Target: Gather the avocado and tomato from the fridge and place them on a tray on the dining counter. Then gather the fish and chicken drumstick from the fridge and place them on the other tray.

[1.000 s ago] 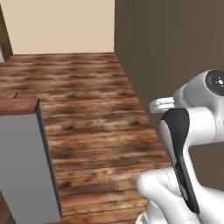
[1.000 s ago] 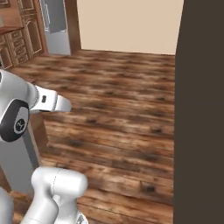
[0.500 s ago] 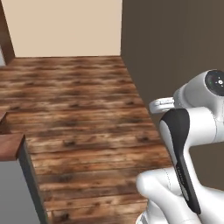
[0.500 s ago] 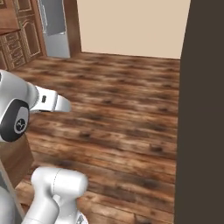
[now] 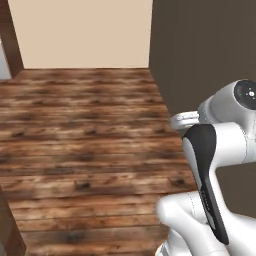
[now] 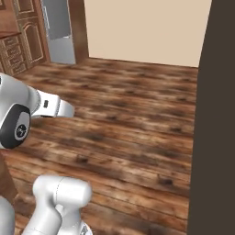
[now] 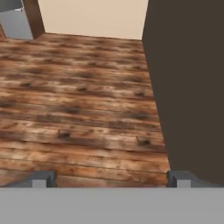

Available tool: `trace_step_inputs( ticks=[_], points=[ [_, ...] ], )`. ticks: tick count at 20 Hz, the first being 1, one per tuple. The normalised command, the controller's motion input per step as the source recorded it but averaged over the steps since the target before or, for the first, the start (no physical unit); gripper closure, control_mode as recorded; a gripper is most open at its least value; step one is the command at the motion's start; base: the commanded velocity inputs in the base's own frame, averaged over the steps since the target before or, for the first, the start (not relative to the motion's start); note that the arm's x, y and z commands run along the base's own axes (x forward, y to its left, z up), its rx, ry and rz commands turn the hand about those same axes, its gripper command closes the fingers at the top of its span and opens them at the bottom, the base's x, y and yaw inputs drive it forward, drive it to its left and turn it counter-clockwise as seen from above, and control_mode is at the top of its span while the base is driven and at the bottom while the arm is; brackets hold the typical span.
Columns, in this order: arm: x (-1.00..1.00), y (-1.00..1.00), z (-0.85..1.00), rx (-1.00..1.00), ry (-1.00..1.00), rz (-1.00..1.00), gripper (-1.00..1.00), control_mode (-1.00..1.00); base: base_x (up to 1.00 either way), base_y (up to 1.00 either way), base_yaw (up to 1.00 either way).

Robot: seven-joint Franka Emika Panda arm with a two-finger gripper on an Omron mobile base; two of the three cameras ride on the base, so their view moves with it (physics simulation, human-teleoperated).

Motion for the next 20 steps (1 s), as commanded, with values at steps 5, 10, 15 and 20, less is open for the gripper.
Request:
trace_step_inputs(
  ticks=[5,10,15,20],
  points=[
    [0.0,0.0,0.0,0.0,0.0,0.0,-1.0,1.0,1.0,0.14,0.11],
    [0.0,0.0,0.0,0.0,0.0,0.0,-1.0,1.0,1.0,0.35,0.09],
    [0.0,0.0,0.0,0.0,0.0,0.0,-1.0,1.0,1.0,0.52,0.03],
    [0.0,0.0,0.0,0.0,0.0,0.0,-1.0,1.0,1.0,0.87,0.0]
  ],
)
